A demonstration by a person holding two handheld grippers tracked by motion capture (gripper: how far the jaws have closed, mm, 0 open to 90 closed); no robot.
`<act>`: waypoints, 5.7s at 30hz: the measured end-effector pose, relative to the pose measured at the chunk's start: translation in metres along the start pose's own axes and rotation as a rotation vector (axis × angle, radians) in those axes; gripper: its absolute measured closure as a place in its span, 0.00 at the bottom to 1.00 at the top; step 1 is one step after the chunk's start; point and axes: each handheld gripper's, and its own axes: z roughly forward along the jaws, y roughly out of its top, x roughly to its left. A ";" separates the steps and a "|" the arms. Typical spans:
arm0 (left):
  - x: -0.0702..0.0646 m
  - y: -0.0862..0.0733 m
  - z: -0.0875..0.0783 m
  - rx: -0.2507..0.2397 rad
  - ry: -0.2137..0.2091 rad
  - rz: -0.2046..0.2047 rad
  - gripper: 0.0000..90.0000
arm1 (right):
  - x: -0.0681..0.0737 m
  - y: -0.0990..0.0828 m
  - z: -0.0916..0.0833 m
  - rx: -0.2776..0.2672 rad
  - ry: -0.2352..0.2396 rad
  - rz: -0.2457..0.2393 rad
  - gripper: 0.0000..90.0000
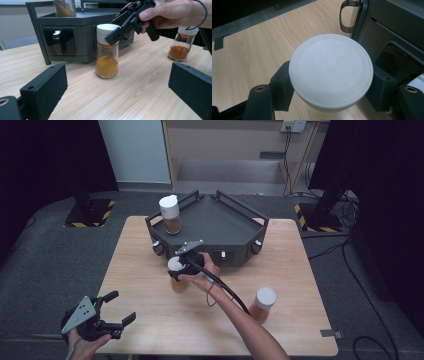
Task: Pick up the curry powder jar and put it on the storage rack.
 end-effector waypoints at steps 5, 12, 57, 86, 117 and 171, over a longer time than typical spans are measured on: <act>0.000 0.000 0.000 0.001 -0.001 0.001 0.01 | 0.003 0.001 -0.003 -0.006 -0.013 -0.010 0.37; 0.000 0.001 0.000 0.004 -0.003 0.001 0.01 | 0.004 0.006 -0.016 -0.022 -0.007 -0.015 0.37; 0.002 0.000 0.001 0.006 0.002 -0.008 0.01 | -0.022 0.079 -0.130 -0.105 -0.126 0.002 0.37; 0.003 -0.001 0.000 0.008 0.010 -0.012 0.02 | -0.074 0.101 -0.101 -0.083 -0.308 0.142 0.37; 0.002 0.000 0.000 0.015 0.008 -0.008 0.02 | -0.090 0.097 -0.076 -0.076 -0.320 0.204 0.37; 0.000 -0.001 0.002 0.010 0.008 -0.024 0.02 | -0.029 0.005 -0.243 -0.408 -0.145 0.012 0.02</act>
